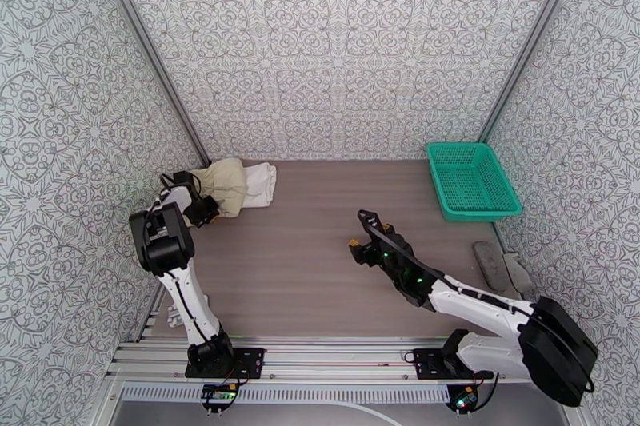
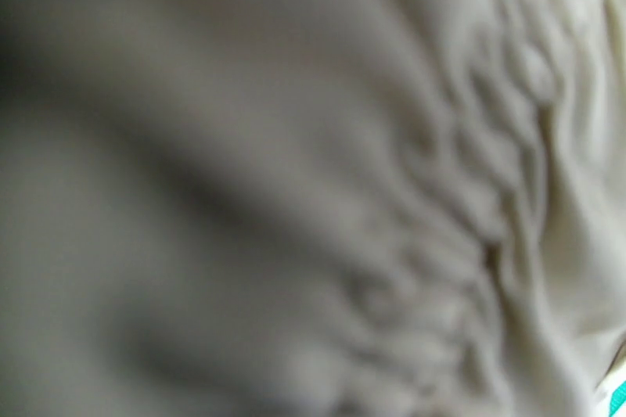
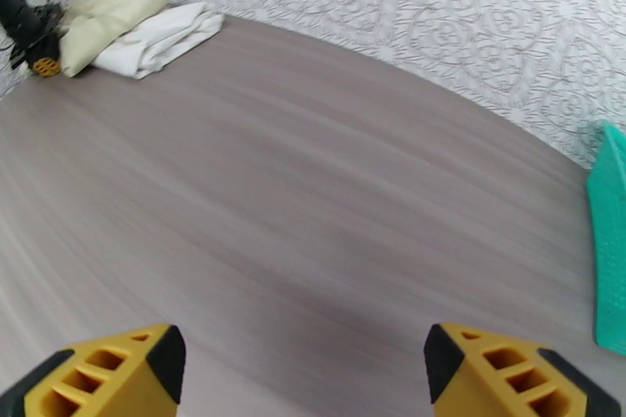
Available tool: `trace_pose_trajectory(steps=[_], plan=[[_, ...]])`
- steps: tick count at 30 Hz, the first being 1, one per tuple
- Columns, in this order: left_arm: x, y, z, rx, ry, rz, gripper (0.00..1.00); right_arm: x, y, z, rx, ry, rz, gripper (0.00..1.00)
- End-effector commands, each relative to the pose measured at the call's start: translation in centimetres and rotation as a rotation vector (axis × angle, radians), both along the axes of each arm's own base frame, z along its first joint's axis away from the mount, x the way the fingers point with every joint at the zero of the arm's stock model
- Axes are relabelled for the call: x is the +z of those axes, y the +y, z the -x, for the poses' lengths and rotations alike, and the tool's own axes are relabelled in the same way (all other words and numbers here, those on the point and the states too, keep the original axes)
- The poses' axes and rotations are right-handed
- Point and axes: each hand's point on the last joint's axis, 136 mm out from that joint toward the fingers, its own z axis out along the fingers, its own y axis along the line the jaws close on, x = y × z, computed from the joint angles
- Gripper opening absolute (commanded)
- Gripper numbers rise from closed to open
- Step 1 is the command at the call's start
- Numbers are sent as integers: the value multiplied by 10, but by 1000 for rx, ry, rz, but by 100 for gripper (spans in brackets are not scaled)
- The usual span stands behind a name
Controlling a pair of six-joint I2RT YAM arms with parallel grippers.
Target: Fold and stack the mixed laundry pile
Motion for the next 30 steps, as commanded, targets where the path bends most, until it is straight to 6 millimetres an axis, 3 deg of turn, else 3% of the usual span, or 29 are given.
trace_pose_trajectory(steps=[1,5,8,10,15,21,24,27,30], plan=[[-24,15,-18,-11,-30,-8,0,3,-34,-1,-83,11,40,86],[-8,15,-23,-22,-50,-7,2,18,-79,-10,-222,1,60,86],[18,14,-22,-23,-97,-38,25,21,-118,-21,-353,21,33,85],[53,12,-21,-24,-161,-65,36,16,-141,-28,-419,36,56,85],[113,-18,-8,-89,-254,-112,43,-1,-195,-42,-567,58,22,85],[158,-87,34,-198,-363,-192,48,0,-219,-55,-559,-129,-110,86],[165,-130,65,-303,-416,-254,49,-13,-227,-61,-575,-169,-149,86],[170,-159,96,-388,-507,-312,52,-27,-223,-69,-537,-185,-143,86],[170,-168,121,-423,-623,-374,46,-43,-226,-78,-550,-201,-148,87]])
